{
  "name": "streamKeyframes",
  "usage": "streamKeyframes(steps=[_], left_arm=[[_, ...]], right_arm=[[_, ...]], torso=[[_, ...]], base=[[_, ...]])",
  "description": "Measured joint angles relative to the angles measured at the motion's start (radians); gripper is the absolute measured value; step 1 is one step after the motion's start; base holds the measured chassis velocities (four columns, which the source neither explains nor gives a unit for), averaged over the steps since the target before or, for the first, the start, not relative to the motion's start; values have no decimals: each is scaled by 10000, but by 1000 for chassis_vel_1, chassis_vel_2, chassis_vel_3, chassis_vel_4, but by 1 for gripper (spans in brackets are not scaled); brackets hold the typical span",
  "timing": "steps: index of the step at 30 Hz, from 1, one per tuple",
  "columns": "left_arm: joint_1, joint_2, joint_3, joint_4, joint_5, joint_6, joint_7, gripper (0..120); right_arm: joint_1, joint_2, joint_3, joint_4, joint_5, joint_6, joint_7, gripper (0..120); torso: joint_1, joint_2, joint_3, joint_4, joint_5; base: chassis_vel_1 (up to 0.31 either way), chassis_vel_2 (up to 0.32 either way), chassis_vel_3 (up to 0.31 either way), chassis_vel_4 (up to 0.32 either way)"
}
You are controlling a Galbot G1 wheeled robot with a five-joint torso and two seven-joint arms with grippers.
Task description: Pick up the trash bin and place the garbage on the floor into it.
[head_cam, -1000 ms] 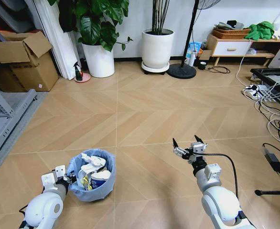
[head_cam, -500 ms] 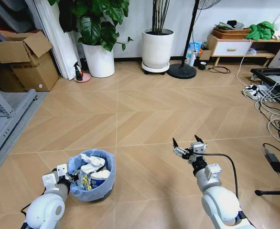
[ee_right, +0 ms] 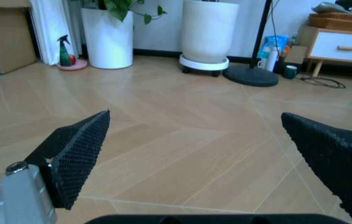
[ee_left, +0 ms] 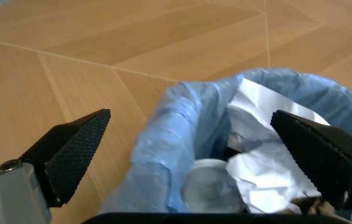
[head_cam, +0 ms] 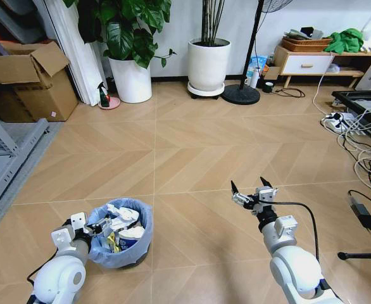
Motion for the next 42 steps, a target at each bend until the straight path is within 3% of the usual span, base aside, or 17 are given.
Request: streamKeyframes(steps=[34, 39, 42], left_arm=[[104, -302, -283, -475, 401, -1295, -121, 100], [110, -406, -320, -602, 465, -1782, -192, 100], [194, -587, -239, -893, 816, -2585, -171, 100]], right_arm=[[-3, -164, 342, 289, 298, -10, -9, 100], [-81, -181, 496, 559, 443, -98, 113, 100], [-411, -140, 753, 1087, 606, -306, 363, 100]], torso=[[0, 0, 1, -1, 1], [0, 0, 0, -1, 0], [0, 0, 0, 0, 0]], base=[[0, 0, 0, 0], [0, 0, 0, 0], [0, 0, 0, 0]])
